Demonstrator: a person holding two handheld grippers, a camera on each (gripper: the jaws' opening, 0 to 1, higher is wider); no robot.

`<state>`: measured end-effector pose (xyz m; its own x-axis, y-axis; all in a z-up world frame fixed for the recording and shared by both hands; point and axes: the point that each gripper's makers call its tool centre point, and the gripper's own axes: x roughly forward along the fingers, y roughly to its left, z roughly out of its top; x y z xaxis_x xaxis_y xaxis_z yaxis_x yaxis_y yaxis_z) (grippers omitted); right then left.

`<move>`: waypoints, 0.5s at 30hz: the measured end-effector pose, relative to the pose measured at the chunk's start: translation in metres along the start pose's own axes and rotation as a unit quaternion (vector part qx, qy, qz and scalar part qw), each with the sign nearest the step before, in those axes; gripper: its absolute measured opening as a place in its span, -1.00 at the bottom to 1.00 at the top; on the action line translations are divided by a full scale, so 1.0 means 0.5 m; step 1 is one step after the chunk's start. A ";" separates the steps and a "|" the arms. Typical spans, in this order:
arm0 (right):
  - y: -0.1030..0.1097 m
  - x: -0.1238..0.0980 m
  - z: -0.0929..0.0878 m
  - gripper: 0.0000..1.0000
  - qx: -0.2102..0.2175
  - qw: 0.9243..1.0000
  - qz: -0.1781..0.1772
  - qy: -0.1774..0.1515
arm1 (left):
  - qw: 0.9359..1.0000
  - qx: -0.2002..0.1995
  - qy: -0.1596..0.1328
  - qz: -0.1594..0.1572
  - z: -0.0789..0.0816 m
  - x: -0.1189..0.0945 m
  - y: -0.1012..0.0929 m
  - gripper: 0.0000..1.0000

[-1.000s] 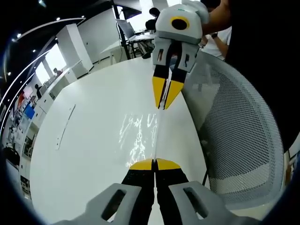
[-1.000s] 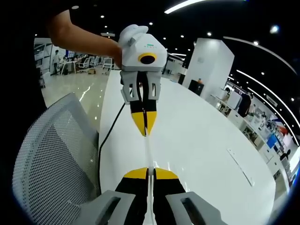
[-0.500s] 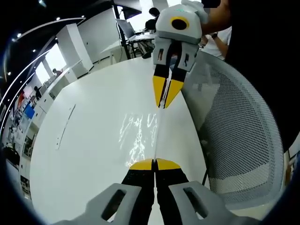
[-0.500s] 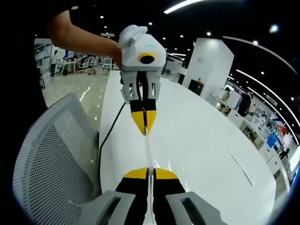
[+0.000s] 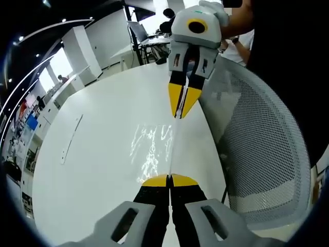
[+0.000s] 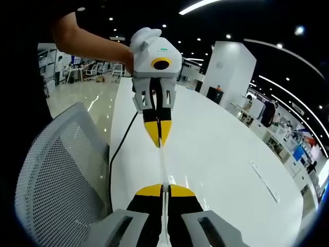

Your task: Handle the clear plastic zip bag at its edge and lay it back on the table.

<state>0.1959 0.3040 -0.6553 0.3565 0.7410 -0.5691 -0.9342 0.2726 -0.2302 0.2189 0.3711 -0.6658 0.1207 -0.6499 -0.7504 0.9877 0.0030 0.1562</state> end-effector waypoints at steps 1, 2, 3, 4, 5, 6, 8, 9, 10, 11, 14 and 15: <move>0.000 -0.001 -0.001 -1.00 0.000 1.000 -0.001 0.000 | 1.000 -0.001 0.000 0.000 0.000 0.000 0.000 -1.00; -0.001 -0.001 -0.001 -1.00 0.001 1.000 -0.001 0.000 | 1.000 0.000 0.000 0.000 0.000 0.000 0.000 -1.00; -0.001 -0.002 -0.002 -1.00 0.001 1.000 -0.002 0.000 | 1.000 -0.001 0.000 0.000 0.001 0.001 0.000 -1.00; -0.001 -0.002 -0.002 -1.00 0.002 1.000 -0.002 0.000 | 1.000 -0.001 -0.001 0.000 0.001 0.001 0.000 -1.00; -0.001 -0.002 -0.002 -1.00 0.002 1.000 -0.002 0.000 | 1.000 -0.001 -0.001 0.000 0.002 0.001 -0.001 -1.00; -0.001 -0.003 -0.003 -1.00 0.002 1.000 -0.002 0.000 | 1.000 -0.001 -0.001 -0.001 0.003 0.001 -0.001 -1.00; -0.001 -0.003 -0.003 -1.00 0.002 1.000 -0.002 0.001 | 1.000 -0.001 0.000 -0.001 0.002 0.001 -0.002 -1.00; -0.001 -0.003 -0.004 -1.00 0.003 1.000 -0.002 0.000 | 1.000 -0.001 0.000 -0.001 0.003 0.001 -0.002 -1.00; -0.001 -0.003 -0.004 -1.00 0.004 1.000 -0.002 0.000 | 1.000 -0.001 0.000 -0.002 0.003 0.001 -0.002 -1.00; -0.001 -0.003 -0.004 -1.00 0.003 1.000 -0.002 0.000 | 1.000 -0.001 0.000 -0.002 0.003 0.001 -0.002 -1.00; -0.001 -0.004 -0.005 -1.00 0.004 1.000 -0.003 0.000 | 1.000 -0.002 0.000 -0.003 0.000 0.001 -0.001 -1.00; -0.001 -0.004 -0.005 -1.00 0.004 1.000 -0.003 0.000 | 1.000 -0.001 0.001 -0.002 0.000 0.001 0.000 -1.00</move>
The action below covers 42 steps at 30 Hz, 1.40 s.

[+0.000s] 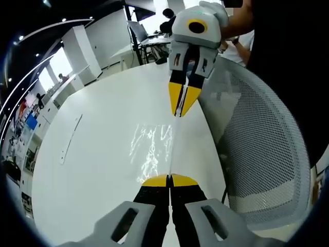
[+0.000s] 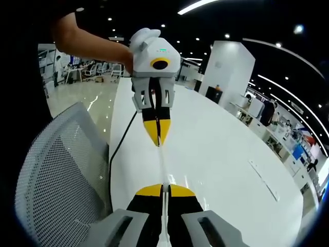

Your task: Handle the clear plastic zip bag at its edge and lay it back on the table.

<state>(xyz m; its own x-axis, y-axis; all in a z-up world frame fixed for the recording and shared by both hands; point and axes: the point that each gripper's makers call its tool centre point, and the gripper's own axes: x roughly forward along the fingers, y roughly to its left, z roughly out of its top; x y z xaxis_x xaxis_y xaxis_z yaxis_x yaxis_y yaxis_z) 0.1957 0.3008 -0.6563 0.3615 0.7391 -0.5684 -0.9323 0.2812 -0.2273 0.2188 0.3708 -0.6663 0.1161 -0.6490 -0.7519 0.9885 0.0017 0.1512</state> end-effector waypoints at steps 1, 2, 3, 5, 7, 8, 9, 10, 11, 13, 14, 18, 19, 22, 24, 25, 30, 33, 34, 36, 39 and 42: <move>0.000 0.000 0.000 -1.00 0.000 1.000 0.000 0.000 | 1.000 0.000 0.000 0.000 0.000 0.000 0.000 -1.00; 0.000 -0.001 0.000 -1.00 0.000 1.000 0.000 0.000 | 1.000 0.000 0.000 0.000 -0.001 0.000 0.001 -1.00; 0.000 -0.001 0.000 -1.00 0.000 1.000 0.000 0.000 | 1.000 0.000 0.000 0.000 -0.001 0.000 0.001 -1.00; 0.000 -0.002 -0.001 -1.00 0.000 1.000 -0.001 0.000 | 1.000 0.000 0.000 0.001 -0.001 0.000 0.002 -1.00; 0.000 -0.003 -0.001 -1.00 0.000 1.000 -0.001 0.000 | 1.000 0.000 0.000 0.001 -0.002 0.000 0.002 -1.00; 0.000 -0.003 -0.002 -1.00 0.000 1.000 -0.001 0.000 | 1.000 0.000 0.000 0.001 -0.002 0.000 0.003 -1.00; 0.000 -0.004 -0.002 -1.00 0.000 1.000 -0.001 0.000 | 1.000 0.000 0.000 0.001 -0.001 0.000 0.002 -1.00; 0.000 -0.004 -0.002 -1.00 0.001 1.000 -0.001 0.000 | 1.000 0.000 0.000 0.001 -0.001 0.000 0.001 -1.00; 0.000 -0.004 -0.002 -1.00 0.001 1.000 -0.001 0.000 | 1.000 0.000 0.000 0.001 0.000 0.000 0.002 -1.00; 0.000 -0.005 -0.002 -1.00 0.002 1.000 -0.002 0.000 | 1.000 0.000 -0.001 0.001 0.001 0.000 0.001 -1.00; 0.000 -0.005 -0.002 -1.00 0.002 1.000 -0.002 0.000 | 1.000 0.000 -0.001 0.001 0.002 0.000 0.000 -1.00; 0.000 -0.006 -0.003 -1.00 0.003 1.000 -0.002 0.001 | 1.000 0.000 0.000 0.001 0.005 -0.001 -0.002 -1.00; 0.000 -0.006 -0.003 -1.00 0.002 1.000 -0.003 0.001 | 1.000 0.000 0.000 0.001 0.006 -0.001 -0.002 -1.00; -0.001 -0.007 -0.003 -1.00 0.003 1.000 -0.003 0.000 | 1.000 0.000 -0.001 0.001 0.008 -0.001 -0.003 -1.00; -0.001 -0.008 -0.003 -1.00 0.004 1.000 -0.004 0.000 | 1.000 -0.001 -0.001 0.002 0.009 -0.002 -0.003 -1.00; -0.001 -0.008 -0.004 -1.00 0.003 1.000 -0.004 0.000 | 1.000 -0.001 -0.001 0.002 0.009 -0.002 -0.003 -1.00; -0.002 -0.011 -0.005 -1.00 0.004 1.000 -0.005 0.001 | 1.000 -0.001 0.000 0.003 0.008 -0.002 -0.002 -1.00; -0.002 -0.012 -0.007 -1.00 0.005 1.000 -0.005 0.001 | 1.000 0.000 0.000 0.004 0.006 -0.002 0.000 -1.00; -0.002 -0.013 -0.007 -1.00 0.005 1.000 -0.006 0.002 | 1.000 -0.001 0.000 0.004 0.005 -0.002 0.000 -1.00; -0.002 -0.014 -0.008 -1.00 0.006 1.000 -0.006 0.002 | 1.000 -0.001 0.000 0.004 0.004 -0.002 0.001 -1.00; -0.002 -0.014 -0.009 -1.00 0.006 1.000 -0.006 0.003 | 1.000 -0.001 0.001 0.004 0.001 -0.002 0.001 -1.00; -0.002 -0.016 -0.011 -1.00 0.006 1.000 -0.006 0.003 | 1.000 -0.002 0.001 0.005 0.000 -0.002 0.001 -1.00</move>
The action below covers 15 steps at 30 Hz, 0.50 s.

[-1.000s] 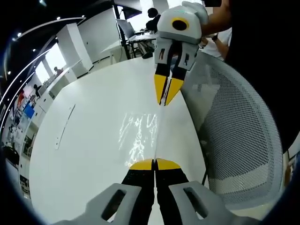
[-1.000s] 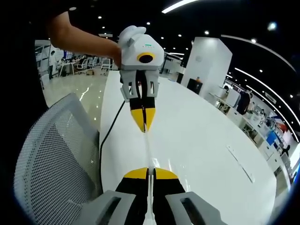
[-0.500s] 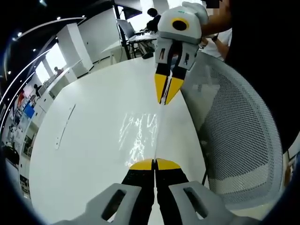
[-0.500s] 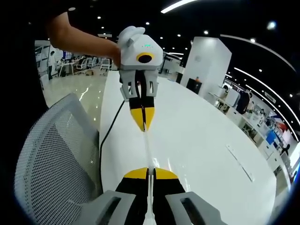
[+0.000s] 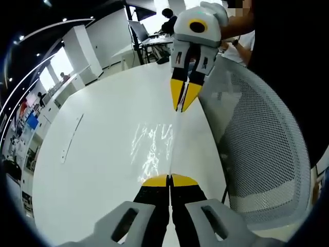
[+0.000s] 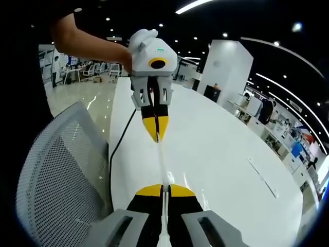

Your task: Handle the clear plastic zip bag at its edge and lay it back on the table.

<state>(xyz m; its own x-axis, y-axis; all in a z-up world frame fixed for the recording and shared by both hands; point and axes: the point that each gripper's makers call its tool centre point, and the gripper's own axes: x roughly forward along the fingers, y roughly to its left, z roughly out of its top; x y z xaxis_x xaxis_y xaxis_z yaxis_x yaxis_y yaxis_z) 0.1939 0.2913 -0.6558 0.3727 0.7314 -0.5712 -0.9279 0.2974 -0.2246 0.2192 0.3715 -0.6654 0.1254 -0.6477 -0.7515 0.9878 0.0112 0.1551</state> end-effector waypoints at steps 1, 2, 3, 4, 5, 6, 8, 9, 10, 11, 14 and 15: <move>0.000 0.000 0.000 -1.00 0.000 1.000 0.000 0.000 | 1.000 0.000 0.000 0.000 -0.001 0.000 0.000 -1.00; 0.000 -0.001 -0.001 -1.00 0.000 1.000 0.000 0.000 | 1.000 0.000 0.000 0.000 -0.001 0.000 0.000 -1.00; -0.001 -0.001 -0.001 -1.00 0.000 1.000 -0.001 0.001 | 1.000 0.000 0.001 0.000 -0.002 0.000 0.000 -1.00; -0.001 -0.001 -0.001 -1.00 0.000 1.000 -0.001 0.001 | 1.000 0.000 0.001 0.000 -0.002 -0.001 0.000 -1.00; -0.001 -0.002 -0.001 -1.00 0.001 1.000 -0.001 0.001 | 1.000 -0.001 0.001 0.000 -0.002 -0.001 0.000 -1.00; -0.001 -0.002 -0.002 -1.00 0.001 1.000 -0.001 0.001 | 1.000 0.000 0.001 0.000 -0.002 -0.001 0.000 -1.00; -0.001 -0.003 -0.004 -1.00 0.002 1.000 -0.002 0.002 | 1.000 0.000 0.002 0.000 -0.001 -0.001 0.000 -1.00; -0.001 -0.004 -0.005 -1.00 0.002 1.000 -0.002 0.002 | 1.000 0.000 0.003 0.000 -0.002 -0.001 -0.001 -1.00; -0.001 -0.004 -0.005 -1.00 0.003 1.000 -0.002 0.002 | 1.000 0.000 0.003 0.000 -0.002 -0.001 -0.001 -1.00; -0.001 -0.005 -0.006 -1.00 0.003 1.000 -0.002 0.002 | 1.000 0.000 0.003 0.000 -0.002 -0.001 -0.001 -1.00; -0.001 -0.008 -0.009 -1.00 0.005 1.000 -0.003 0.003 | 1.000 0.000 0.004 -0.001 -0.003 -0.001 -0.001 -1.00; -0.001 -0.009 -0.010 -1.00 0.005 1.000 -0.003 0.003 | 1.000 0.000 0.005 0.000 -0.004 -0.001 0.000 -1.00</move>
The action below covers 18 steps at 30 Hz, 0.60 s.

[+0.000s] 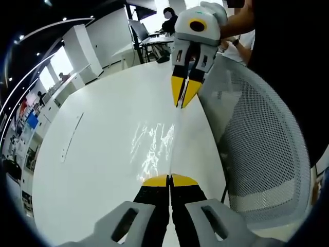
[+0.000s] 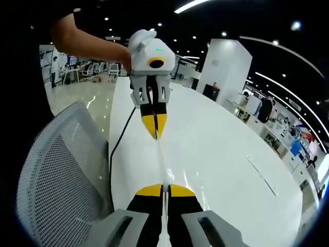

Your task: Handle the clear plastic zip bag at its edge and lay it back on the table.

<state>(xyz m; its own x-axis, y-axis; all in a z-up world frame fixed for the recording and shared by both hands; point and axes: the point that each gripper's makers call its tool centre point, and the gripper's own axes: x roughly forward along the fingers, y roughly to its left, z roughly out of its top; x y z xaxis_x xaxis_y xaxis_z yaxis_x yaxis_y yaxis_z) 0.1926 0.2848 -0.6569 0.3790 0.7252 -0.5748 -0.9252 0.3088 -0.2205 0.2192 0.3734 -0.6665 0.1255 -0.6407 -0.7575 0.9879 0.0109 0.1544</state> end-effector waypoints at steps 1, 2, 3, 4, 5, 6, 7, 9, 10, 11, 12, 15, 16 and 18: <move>0.000 -0.001 -0.002 -1.00 0.000 1.000 0.000 0.000 | 1.000 0.000 0.000 0.000 0.000 0.000 0.000 -1.00; 0.000 -0.001 -0.002 -1.00 0.000 1.000 -0.001 0.000 | 1.000 0.000 0.000 0.000 0.000 0.000 0.000 -1.00; 0.000 -0.002 -0.003 -1.00 0.001 1.000 -0.001 0.001 | 1.000 0.001 0.000 0.002 0.000 0.000 0.001 -1.00; -0.001 -0.003 -0.003 -1.00 0.001 1.000 -0.001 0.001 | 1.000 0.001 0.000 0.002 0.000 0.000 0.001 -1.00; -0.001 -0.003 -0.004 -1.00 0.001 1.000 -0.002 0.001 | 1.000 0.001 0.000 0.002 0.001 0.000 0.000 -1.00; -0.001 -0.004 -0.004 -1.00 0.002 1.000 -0.002 0.001 | 1.000 0.001 0.000 0.003 0.002 0.000 0.000 -1.00; -0.001 -0.004 -0.004 -1.00 0.002 1.000 -0.002 0.000 | 1.000 0.001 -0.001 0.003 0.002 0.000 0.000 -1.00; -0.002 -0.005 -0.005 -1.00 0.002 1.000 -0.002 0.001 | 1.000 0.001 -0.001 0.003 0.001 -0.001 0.000 -1.00; -0.002 -0.005 -0.005 -1.00 0.002 1.000 -0.003 0.001 | 1.000 0.001 0.000 0.004 0.001 -0.001 0.001 -1.00; -0.002 -0.005 -0.005 -1.00 0.002 1.000 -0.003 0.001 | 1.000 0.001 0.000 0.004 0.001 -0.001 0.001 -1.00; -0.002 -0.006 -0.005 -1.00 0.002 1.000 -0.003 0.001 | 1.000 0.000 0.000 0.004 0.001 -0.001 0.001 -1.00; -0.003 -0.006 -0.006 -1.00 0.002 1.000 -0.003 0.001 | 1.000 0.001 0.000 0.004 0.002 -0.001 0.000 -1.00; -0.003 -0.006 -0.006 -1.00 0.002 1.000 -0.003 0.001 | 1.000 0.001 0.000 0.005 0.002 -0.001 0.000 -1.00; -0.003 -0.007 -0.006 -1.00 0.003 1.000 -0.004 0.001 | 1.000 0.001 0.000 0.005 0.002 -0.001 0.000 -1.00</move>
<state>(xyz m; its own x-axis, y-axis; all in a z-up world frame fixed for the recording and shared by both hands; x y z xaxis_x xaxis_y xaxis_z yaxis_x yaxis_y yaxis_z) 0.1928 0.2800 -0.6568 0.3866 0.7215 -0.5745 -0.9220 0.3181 -0.2209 0.2191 0.3730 -0.6652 0.1354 -0.6400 -0.7563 0.9865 0.0162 0.1628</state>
